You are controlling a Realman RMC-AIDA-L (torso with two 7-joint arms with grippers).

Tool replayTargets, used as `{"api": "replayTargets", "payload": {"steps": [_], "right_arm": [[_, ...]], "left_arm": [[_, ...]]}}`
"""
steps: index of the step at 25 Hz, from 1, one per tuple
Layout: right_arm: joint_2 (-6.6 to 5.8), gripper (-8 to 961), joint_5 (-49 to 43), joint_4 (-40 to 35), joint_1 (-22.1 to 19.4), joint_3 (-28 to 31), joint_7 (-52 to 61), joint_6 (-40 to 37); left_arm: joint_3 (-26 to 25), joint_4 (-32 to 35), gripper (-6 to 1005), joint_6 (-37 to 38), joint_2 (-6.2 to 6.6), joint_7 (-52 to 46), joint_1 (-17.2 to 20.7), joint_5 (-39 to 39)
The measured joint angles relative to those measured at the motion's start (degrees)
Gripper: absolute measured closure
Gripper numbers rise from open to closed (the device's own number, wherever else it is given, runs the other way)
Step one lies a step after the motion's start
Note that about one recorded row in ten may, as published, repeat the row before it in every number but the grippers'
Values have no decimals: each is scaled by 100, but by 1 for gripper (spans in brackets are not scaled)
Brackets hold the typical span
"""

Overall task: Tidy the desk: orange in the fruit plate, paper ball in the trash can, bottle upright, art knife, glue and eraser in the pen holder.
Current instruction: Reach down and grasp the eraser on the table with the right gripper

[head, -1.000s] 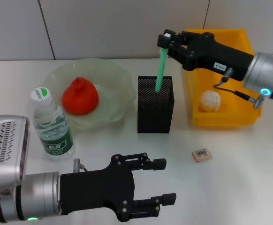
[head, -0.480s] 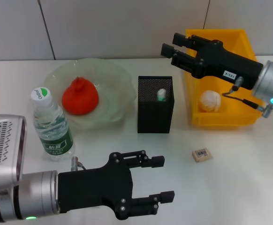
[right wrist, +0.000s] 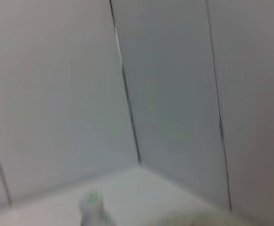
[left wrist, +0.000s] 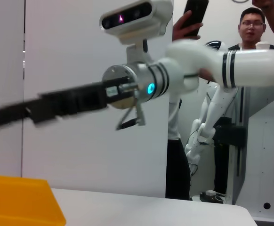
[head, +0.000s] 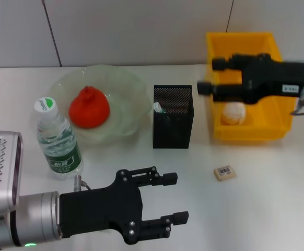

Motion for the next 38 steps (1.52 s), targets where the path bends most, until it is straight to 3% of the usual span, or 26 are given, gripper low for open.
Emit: {"api": "replayTargets", "payload": {"steps": [4,5,8,9,11,15,18,23,30,38], "right_arm": [[-113,151,-1541,961,384,-24,1557,-896],[-113,151,-1541,961,384,-24,1557,-896],[-192,152,-2814,1534,805,-328,2533,-1486],[-192,153,-2814,1534,805,-328,2533,-1486],[-234,154,-3320,1646,1070,-645,2812,-1763],[-246,154,-3784,1574,1316,-1034,3155,-1931],[-232,155,-4436,1452,1472,-1694,3673,-1873],[-208,155,-4561,1141,1571,-2129,4103,-1717],[-176,156,-4576,647,1609,-2219,4357,-1326],[-55,157,-4588,184,1554,-2336,4862,-699]], "left_arm": [[-49,-112,309,33,0,65,14,-5],[-51,-134,309,32,0,65,19,-8],[-83,-187,308,1,0,65,24,-11],[-111,-205,308,0,0,65,23,-11],[-193,-268,197,-7,-2,64,15,-6],[-225,-333,197,-23,-4,64,-6,-10],[-313,-367,198,-28,-10,64,-4,-9],[-341,-371,198,-31,-18,76,17,1],[-311,-389,199,-20,-18,142,29,6],[-290,-459,199,8,-26,200,29,10]]}}
